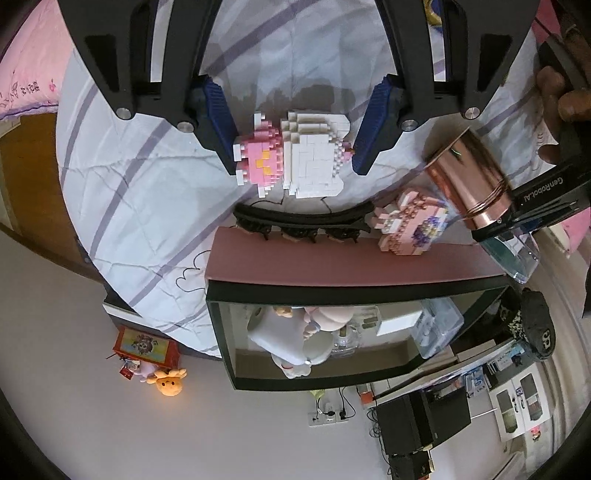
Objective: Organize rigid objects
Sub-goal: 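Grasp the clear teal container with left tool while right tool grasps the pixel-block figure, then carry the container and block figure into the pink box and release both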
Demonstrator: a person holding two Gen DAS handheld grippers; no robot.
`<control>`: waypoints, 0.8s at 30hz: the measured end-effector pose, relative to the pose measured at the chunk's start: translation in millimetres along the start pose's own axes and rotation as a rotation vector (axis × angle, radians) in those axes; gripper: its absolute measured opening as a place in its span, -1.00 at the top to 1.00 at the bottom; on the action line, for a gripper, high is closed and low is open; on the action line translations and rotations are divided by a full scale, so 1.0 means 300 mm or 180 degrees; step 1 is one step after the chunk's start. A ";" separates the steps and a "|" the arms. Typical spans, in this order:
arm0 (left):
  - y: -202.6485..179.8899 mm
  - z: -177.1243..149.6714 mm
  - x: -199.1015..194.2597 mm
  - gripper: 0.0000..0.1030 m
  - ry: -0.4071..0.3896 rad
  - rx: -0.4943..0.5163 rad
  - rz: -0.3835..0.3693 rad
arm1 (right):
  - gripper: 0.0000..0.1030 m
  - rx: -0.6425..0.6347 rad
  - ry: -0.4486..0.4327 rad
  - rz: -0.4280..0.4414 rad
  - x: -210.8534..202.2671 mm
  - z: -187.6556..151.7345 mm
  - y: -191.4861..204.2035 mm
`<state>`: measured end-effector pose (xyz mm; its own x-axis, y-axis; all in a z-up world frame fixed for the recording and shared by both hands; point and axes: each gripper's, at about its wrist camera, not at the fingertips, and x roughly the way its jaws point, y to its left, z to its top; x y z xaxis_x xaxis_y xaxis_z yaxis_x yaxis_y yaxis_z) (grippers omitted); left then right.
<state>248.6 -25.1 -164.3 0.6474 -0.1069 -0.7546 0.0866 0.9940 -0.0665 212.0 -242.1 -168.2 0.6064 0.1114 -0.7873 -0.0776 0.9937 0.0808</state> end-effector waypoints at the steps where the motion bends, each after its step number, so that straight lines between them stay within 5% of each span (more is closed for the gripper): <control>1: 0.002 -0.004 -0.014 -0.06 -0.0016 0.0004 0.0001 | -0.20 0.0001 -0.0010 0.0006 -0.007 0.002 -0.002; 24: -0.008 0.038 -0.332 -0.06 -0.0568 0.0108 -0.0040 | -0.20 -0.0120 -0.0529 0.0126 -0.242 0.083 0.073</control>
<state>192.7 -17.3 -81.5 0.7699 -0.1244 -0.6259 0.1190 0.9916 -0.0508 186.0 -228.0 -94.0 0.7244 0.1542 -0.6719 -0.1319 0.9877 0.0844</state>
